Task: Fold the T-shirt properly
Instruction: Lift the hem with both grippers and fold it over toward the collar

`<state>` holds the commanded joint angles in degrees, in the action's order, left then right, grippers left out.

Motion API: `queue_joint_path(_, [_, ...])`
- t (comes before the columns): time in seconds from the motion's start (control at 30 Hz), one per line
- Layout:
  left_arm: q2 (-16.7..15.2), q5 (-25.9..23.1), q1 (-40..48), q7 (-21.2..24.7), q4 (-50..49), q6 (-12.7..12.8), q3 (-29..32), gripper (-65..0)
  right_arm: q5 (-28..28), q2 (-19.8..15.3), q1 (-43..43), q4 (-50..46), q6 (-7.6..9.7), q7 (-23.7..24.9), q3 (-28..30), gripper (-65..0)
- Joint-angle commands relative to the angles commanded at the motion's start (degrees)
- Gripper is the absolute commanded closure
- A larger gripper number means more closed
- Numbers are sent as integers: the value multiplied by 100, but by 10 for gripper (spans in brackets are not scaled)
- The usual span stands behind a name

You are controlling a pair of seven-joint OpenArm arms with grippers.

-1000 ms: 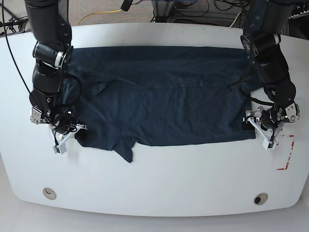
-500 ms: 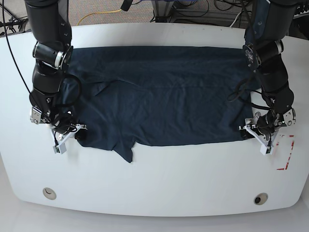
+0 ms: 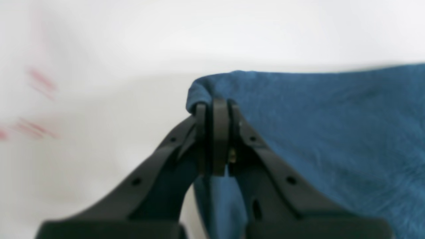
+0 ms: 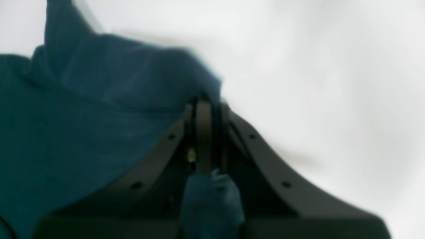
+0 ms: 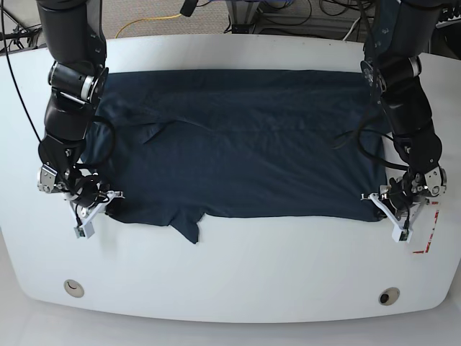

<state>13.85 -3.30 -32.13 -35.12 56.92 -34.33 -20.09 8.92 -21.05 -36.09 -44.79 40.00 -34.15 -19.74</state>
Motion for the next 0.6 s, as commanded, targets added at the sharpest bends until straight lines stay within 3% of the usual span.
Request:
queue_joint_path(0.23, [97,-9,202,-35,765,-567,237,0,0,-9,0,-703,0,-598,0,0])
queue_joint_path(0.4, [105,9,299,-484,1231,-567,229,0,35,-18,193,-1284,0,-1108,-35,0])
queue_joint_path(0.6, [114,9,738,-501,1802,-567,220,0,44,35,809,-2585,0,-1705,-35,0])
